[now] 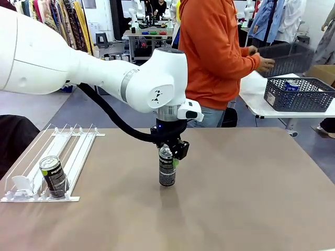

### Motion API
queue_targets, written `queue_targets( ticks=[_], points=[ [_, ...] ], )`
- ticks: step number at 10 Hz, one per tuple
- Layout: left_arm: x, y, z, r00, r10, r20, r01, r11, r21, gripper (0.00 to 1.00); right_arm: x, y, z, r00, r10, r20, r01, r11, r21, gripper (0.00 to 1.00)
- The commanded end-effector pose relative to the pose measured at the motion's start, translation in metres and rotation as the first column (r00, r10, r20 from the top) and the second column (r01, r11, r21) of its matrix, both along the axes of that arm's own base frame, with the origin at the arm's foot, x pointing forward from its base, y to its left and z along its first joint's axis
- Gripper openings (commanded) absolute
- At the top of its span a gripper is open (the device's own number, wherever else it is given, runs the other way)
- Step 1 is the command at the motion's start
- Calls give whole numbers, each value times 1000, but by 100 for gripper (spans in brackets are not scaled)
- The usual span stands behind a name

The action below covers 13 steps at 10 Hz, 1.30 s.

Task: Retrieve and store the cans from the dispenser.
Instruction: Pick up one can from the Automatic Can Dispenser and place it in the middle of the table.

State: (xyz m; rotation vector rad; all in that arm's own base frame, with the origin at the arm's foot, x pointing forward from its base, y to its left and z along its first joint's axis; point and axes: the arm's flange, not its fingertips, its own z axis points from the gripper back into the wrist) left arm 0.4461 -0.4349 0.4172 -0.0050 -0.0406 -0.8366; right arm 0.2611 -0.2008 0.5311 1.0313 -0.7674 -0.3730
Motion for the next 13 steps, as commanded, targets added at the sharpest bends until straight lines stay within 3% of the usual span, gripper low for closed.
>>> queue_targets(
  ticks=[1,2,3,4,5,10,13],
  points=[
    [2,1,10,1000,-14,22,14,1000,1,0,4,0,0,999,-2,43,2,1000,7,100],
    [4,1,9,1000,-16,25,16,1000,2,0,4,0,0,999,-2,43,2,1000,7,100],
    [3,1,9,1000,-15,25,15,1000,5,23,4,0,0,999,-2,43,2,1000,7,100],
    [3,1,9,1000,-16,19,16,1000,5,81,4,0,0,999,-2,43,2,1000,7,100],
    [3,1,10,1000,-18,22,18,1000,8,100,4,0,0,999,-2,43,2,1000,7,100],
    [0,4,20,1000,0,30,1,1000,-17,100,4,0,0,999,-2,43,2,1000,7,100],
    [-21,52,100,998,34,-60,-45,983,-180,100,4,0,0,999,-2,43,2,1000,7,100]
  ],
)
